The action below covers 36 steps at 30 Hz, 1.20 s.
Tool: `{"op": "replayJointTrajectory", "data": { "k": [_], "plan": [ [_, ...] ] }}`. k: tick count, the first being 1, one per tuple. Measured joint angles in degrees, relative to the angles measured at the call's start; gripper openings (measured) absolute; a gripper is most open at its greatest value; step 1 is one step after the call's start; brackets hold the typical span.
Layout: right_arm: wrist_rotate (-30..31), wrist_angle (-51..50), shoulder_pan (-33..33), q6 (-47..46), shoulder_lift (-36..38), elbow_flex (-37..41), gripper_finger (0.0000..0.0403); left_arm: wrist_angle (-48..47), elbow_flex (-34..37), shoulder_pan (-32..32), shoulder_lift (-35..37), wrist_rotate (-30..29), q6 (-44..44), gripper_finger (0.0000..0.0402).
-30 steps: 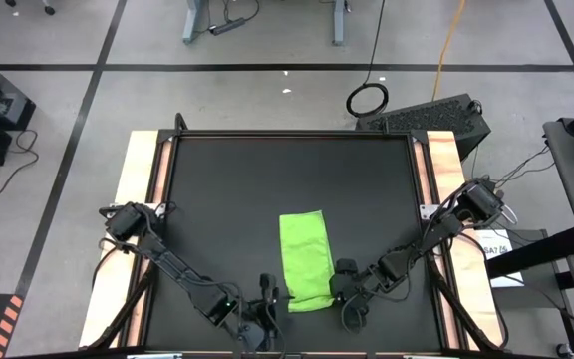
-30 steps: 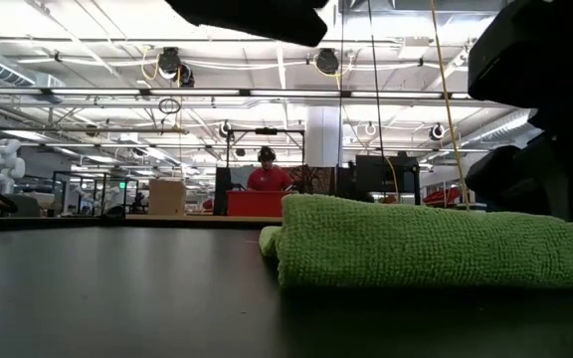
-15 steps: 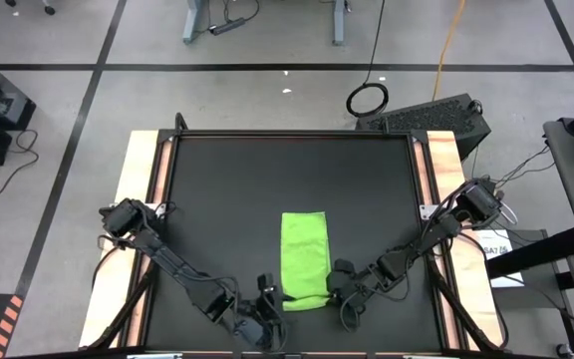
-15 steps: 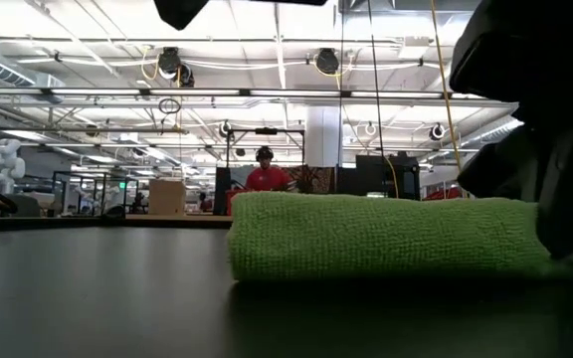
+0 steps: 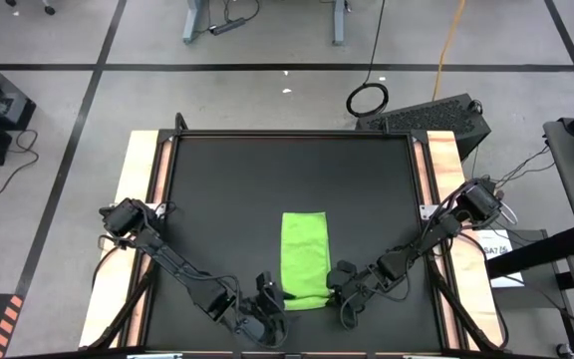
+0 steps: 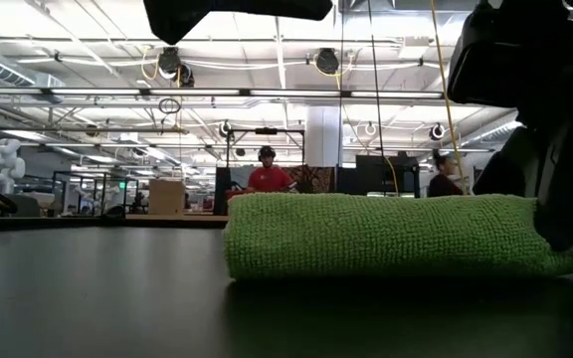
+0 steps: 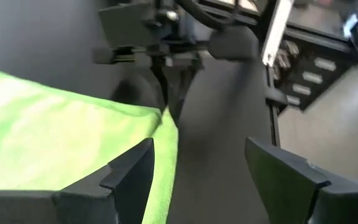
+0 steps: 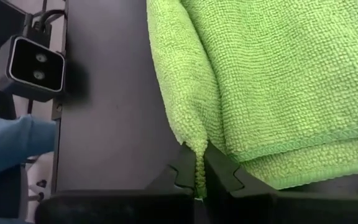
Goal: Roll towel
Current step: Roll the green microfiber towel
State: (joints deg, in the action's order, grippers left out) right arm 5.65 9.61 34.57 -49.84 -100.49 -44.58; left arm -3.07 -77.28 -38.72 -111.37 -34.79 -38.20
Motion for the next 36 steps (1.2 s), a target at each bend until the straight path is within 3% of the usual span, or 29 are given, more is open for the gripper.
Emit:
{"op": "replayJointTrajectory", "data": {
  "k": [6, 10, 15, 21, 26, 36],
  "plan": [
    [0.1, 0.1, 0.4, -1.1, 0.1, 0.0, 0.0000, -3.2, 0.0, 0.0, 0.0, -1.9, -1.4, 0.0256],
    [2.6, 1.2, 0.4, -3.7, 0.1, 0.0, 0.0000, -8.5, 0.1, -0.6, 0.0, 0.4, 1.8, 0.0250],
    [3.3, 3.1, 0.6, -4.5, 0.1, -0.1, 0.0000, -7.9, 1.7, -1.3, 0.0, 3.9, 4.1, 0.0238],
    [3.2, 3.1, 0.2, -5.0, 0.1, -0.1, 0.0000, -8.6, 1.8, -3.8, -1.0, -0.8, 4.9, 0.0233],
    [3.2, 3.5, 0.2, -6.1, 0.1, -0.1, 0.0000, -8.8, 1.7, -5.2, -3.5, -0.9, 7.6, 0.0232],
    [2.8, 5.7, 0.2, -8.0, 0.1, -0.1, 0.0000, -9.8, 1.7, -3.2, -8.4, -3.2, 12.5, 0.0232]
  ]
}}
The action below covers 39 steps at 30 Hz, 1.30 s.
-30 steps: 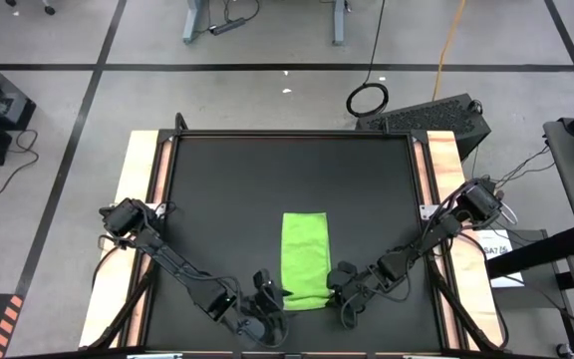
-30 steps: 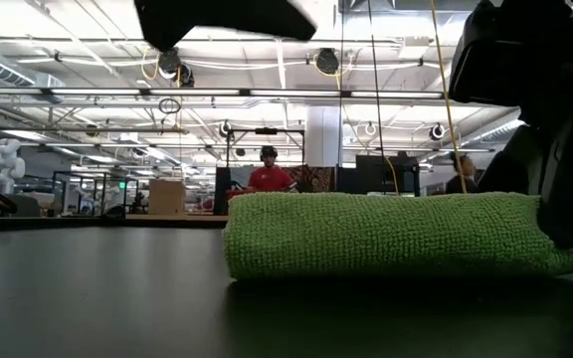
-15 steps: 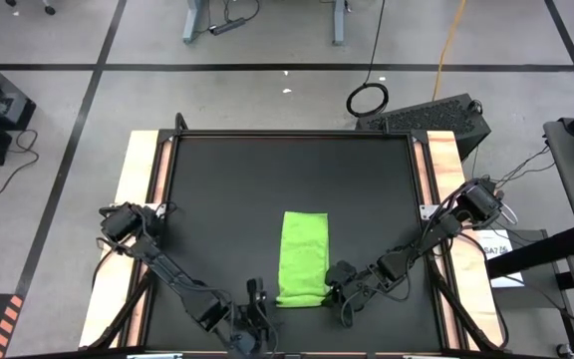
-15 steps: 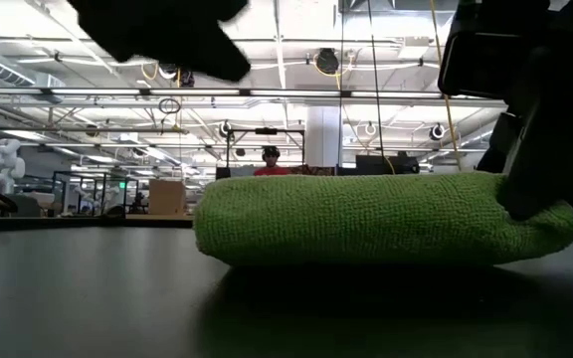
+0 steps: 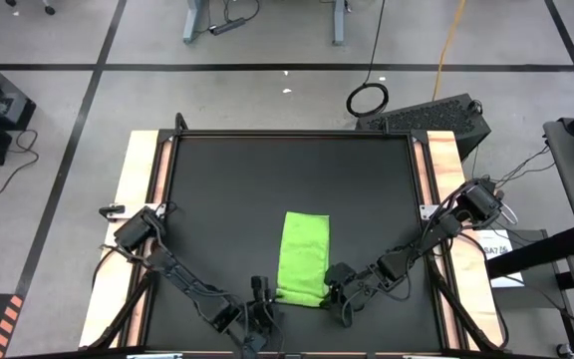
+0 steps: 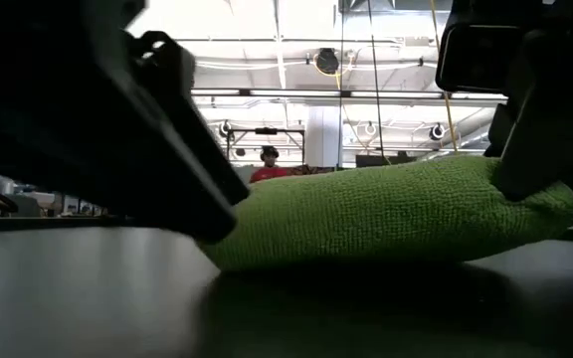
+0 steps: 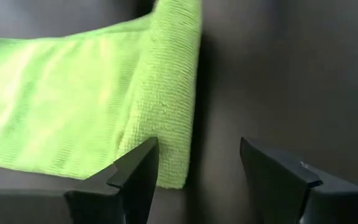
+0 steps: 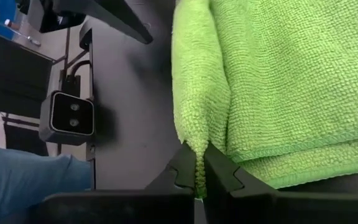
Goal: Roll towel
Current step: Roll the green microfiber towel
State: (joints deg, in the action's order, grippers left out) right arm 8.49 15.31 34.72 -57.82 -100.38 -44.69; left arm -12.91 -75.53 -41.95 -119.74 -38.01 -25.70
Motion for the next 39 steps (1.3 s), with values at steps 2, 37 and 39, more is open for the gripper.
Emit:
{"op": "replayJointTrajectory", "data": {
  "k": [2, 37, 39],
  "plan": [
    [-1.1, 0.0, 0.0, -0.1, 0.0, 0.0, 0.0000, 0.5, -0.1, 0.5, 0.0, -0.2, 0.9, 0.0232],
    [-1.5, 0.2, 0.0, -2.8, 0.0, 0.0, 0.0000, 0.0, -0.7, 2.7, -1.9, 2.4, 12.6, 0.0232],
    [-1.5, 0.4, 0.0, -2.9, 0.0, 0.0, 0.0000, 0.6, -0.6, 3.0, -2.6, 4.0, 12.5, 0.0232]
  ]
}}
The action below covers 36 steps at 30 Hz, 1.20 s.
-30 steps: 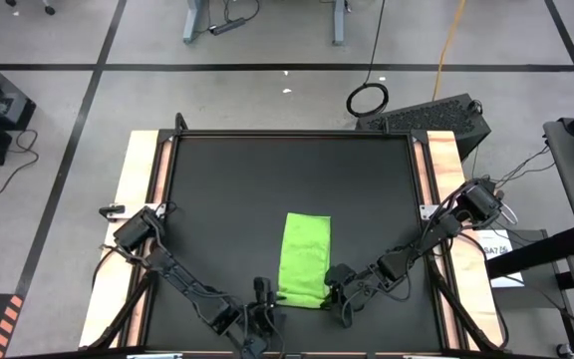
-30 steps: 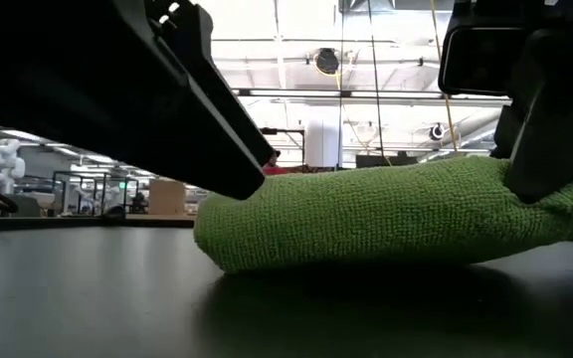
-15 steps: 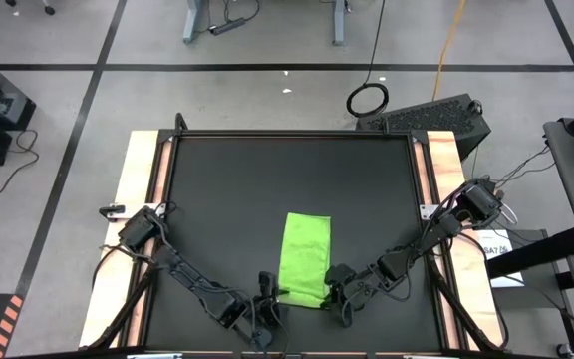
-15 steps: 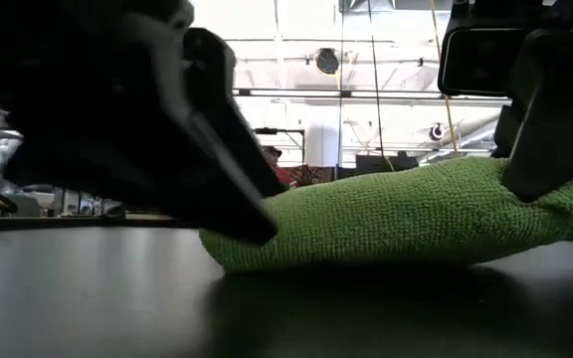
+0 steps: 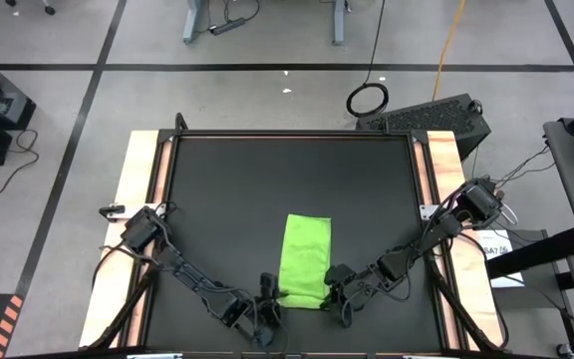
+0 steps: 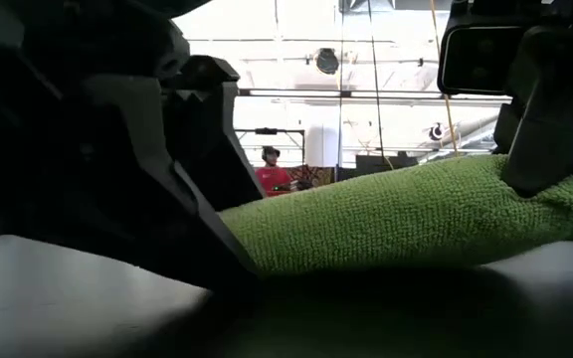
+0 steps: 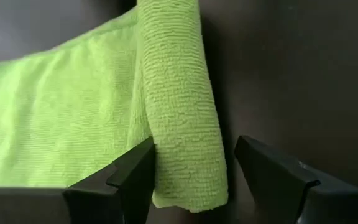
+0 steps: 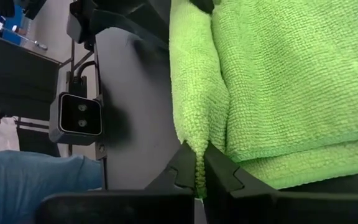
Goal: Roll towel
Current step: Roll the green microfiber towel
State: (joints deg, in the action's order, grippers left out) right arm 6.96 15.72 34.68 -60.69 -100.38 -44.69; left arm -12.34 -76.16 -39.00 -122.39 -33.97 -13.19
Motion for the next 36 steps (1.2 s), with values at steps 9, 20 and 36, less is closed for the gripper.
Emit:
{"op": "replayJointTrajectory", "data": {
  "k": [9, 20, 36],
  "plan": [
    [0.0, 0.0, 0.0, -0.4, 0.0, 0.0, 0.0000, 0.2, 0.0, 0.3, -0.1, 1.8, -0.7, 0.0197],
    [-0.1, -0.7, 0.1, 0.0, 0.0, 0.0, 0.0000, 3.8, 0.0, 2.2, -0.2, 9.4, -1.3, 0.0014],
    [-0.1, -4.9, 4.6, 4.4, 2.0, 0.0, 0.0202, 10.4, 0.0, 10.3, -0.3, 39.0, -4.5, 0.0013]
  ]
}}
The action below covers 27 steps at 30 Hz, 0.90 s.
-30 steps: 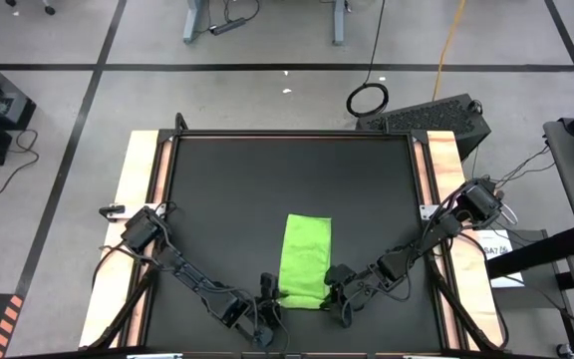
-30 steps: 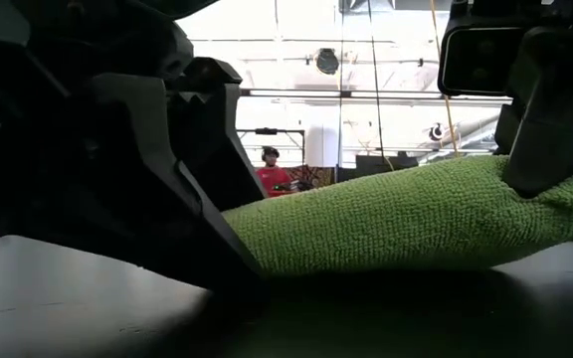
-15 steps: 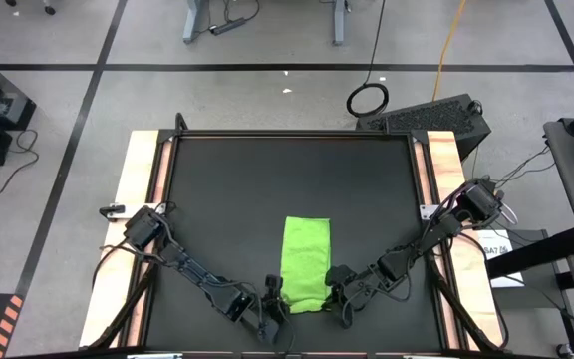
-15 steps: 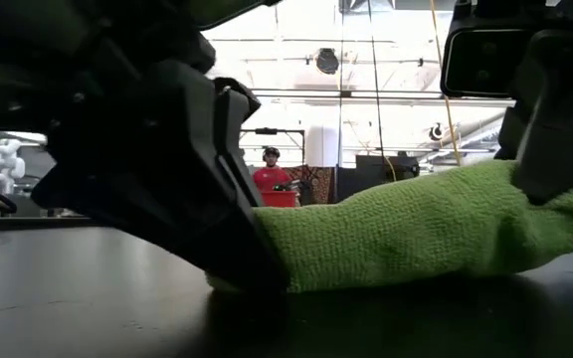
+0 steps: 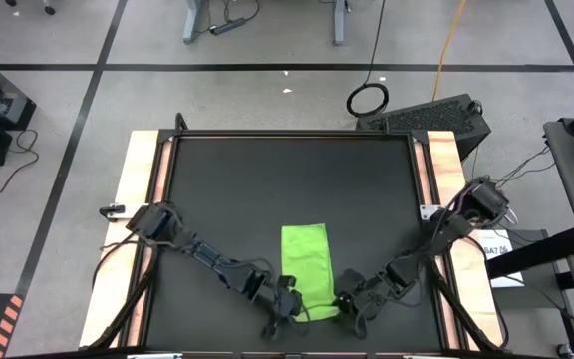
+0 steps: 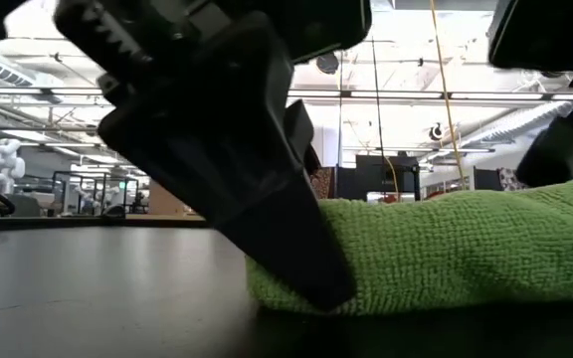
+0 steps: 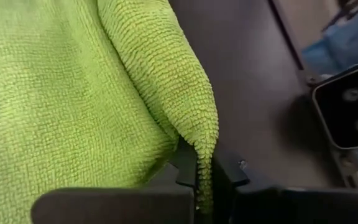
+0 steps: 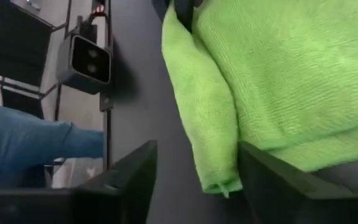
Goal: Roll towel
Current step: Roll the green microfiber towel
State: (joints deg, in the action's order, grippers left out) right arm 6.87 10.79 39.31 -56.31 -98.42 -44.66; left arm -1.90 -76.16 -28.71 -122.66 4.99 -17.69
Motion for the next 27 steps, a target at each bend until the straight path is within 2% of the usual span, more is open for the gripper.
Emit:
{"op": "replayJointTrajectory", "data": {
  "k": [5, 14, 23, 27],
  "plan": [
    [7.3, -4.9, 3.0, 2.5, 5.5, 0.0, 0.0243, 0.3, 0.0, 2.4, -0.1, 6.5, -1.5, 0.0013],
    [22.3, -13.8, 10.0, 6.6, 15.6, 0.0, 0.0228, 0.3, 0.1, 5.7, -0.1, 13.2, -2.4, 0.0013],
    [24.6, -11.1, 14.0, 7.9, 13.3, 0.0, 0.0210, 0.3, 0.2, 8.4, -0.1, 18.0, -4.4, 0.0013],
    [24.9, -10.8, 14.1, 8.4, 12.3, 0.0, 0.0210, 3.9, 2.2, 9.6, -0.1, 20.4, -6.7, 0.0013]
  ]
}}
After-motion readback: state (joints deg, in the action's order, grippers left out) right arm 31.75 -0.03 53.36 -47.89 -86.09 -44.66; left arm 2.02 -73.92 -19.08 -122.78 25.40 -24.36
